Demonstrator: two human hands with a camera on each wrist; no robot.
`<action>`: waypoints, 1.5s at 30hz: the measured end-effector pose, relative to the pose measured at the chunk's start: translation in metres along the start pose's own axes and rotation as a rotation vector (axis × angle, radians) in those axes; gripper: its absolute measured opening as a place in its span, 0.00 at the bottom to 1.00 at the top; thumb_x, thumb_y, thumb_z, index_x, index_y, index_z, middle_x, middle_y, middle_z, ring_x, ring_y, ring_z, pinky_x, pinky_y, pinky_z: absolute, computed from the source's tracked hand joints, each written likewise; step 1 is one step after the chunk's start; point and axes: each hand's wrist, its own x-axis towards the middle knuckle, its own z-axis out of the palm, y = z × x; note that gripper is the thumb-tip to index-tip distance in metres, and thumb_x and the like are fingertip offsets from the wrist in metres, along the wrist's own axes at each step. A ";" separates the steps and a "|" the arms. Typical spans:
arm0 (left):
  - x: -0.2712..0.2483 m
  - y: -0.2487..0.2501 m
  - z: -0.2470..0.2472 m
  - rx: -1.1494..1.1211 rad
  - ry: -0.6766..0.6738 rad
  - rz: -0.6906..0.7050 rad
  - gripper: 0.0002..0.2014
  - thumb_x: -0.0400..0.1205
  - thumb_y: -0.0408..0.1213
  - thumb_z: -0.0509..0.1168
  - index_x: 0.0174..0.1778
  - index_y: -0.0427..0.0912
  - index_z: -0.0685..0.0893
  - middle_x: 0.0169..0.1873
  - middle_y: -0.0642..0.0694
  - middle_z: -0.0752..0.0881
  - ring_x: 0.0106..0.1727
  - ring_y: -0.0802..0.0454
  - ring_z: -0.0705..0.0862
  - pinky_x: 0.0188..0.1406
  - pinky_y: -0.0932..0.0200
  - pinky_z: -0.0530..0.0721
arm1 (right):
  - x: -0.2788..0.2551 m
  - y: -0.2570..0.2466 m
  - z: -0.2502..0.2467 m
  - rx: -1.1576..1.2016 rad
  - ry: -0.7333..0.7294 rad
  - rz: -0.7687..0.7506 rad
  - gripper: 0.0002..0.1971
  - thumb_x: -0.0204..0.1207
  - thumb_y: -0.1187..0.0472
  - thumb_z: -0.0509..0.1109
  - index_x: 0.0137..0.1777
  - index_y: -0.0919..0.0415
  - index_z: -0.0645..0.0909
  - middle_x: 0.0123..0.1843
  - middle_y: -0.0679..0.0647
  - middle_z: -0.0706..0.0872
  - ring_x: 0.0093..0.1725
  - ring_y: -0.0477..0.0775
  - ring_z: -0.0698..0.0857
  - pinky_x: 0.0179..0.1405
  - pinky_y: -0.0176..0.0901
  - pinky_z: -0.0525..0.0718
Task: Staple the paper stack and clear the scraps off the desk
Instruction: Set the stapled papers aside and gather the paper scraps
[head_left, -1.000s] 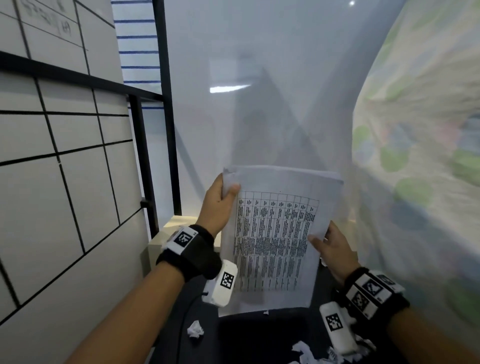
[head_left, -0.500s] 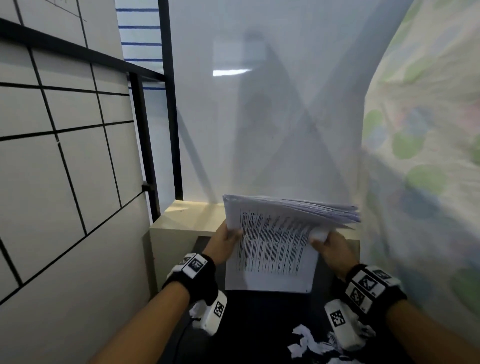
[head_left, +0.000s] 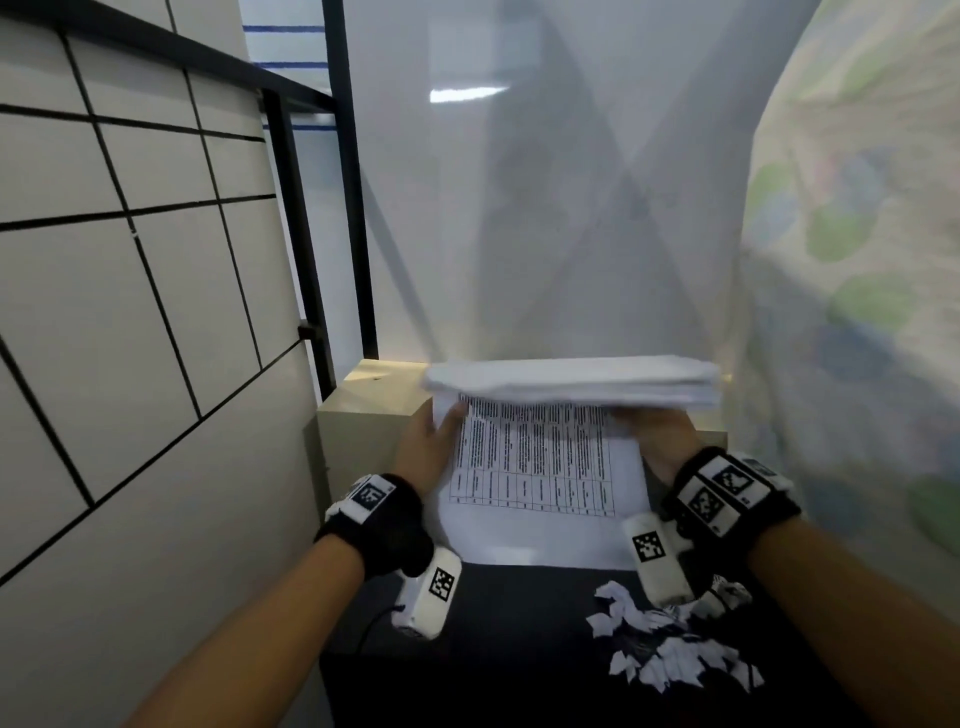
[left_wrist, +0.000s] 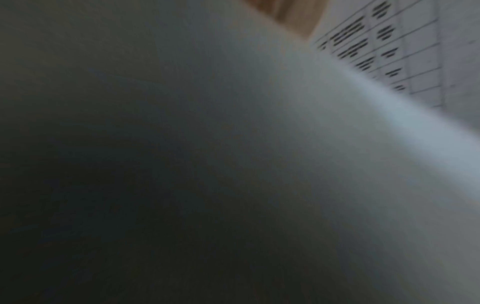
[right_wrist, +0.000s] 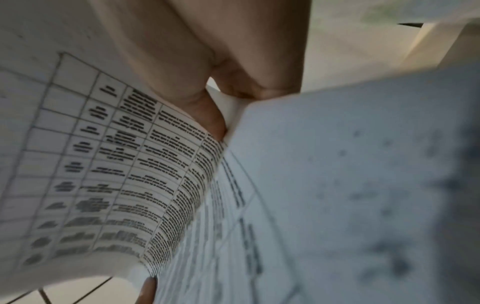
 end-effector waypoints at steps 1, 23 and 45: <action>0.000 -0.004 -0.004 -0.008 0.026 0.023 0.20 0.86 0.40 0.58 0.61 0.23 0.78 0.35 0.42 0.83 0.51 0.39 0.83 0.39 0.59 0.76 | -0.005 -0.001 0.007 -0.053 -0.016 0.003 0.09 0.76 0.77 0.63 0.51 0.68 0.81 0.44 0.58 0.90 0.47 0.61 0.84 0.51 0.51 0.85; -0.011 -0.105 -0.047 0.871 -0.665 -0.259 0.33 0.72 0.51 0.73 0.71 0.45 0.72 0.69 0.41 0.75 0.69 0.45 0.77 0.66 0.56 0.78 | -0.009 0.049 -0.036 -0.144 0.100 0.285 0.11 0.82 0.68 0.58 0.62 0.69 0.75 0.53 0.64 0.83 0.41 0.57 0.85 0.37 0.46 0.87; 0.137 -0.102 0.078 0.846 -0.412 -0.225 0.35 0.82 0.50 0.56 0.83 0.42 0.52 0.83 0.38 0.54 0.83 0.38 0.56 0.81 0.44 0.62 | 0.006 0.045 -0.079 0.209 0.026 0.392 0.10 0.83 0.70 0.53 0.49 0.67 0.77 0.21 0.52 0.84 0.12 0.40 0.77 0.10 0.28 0.74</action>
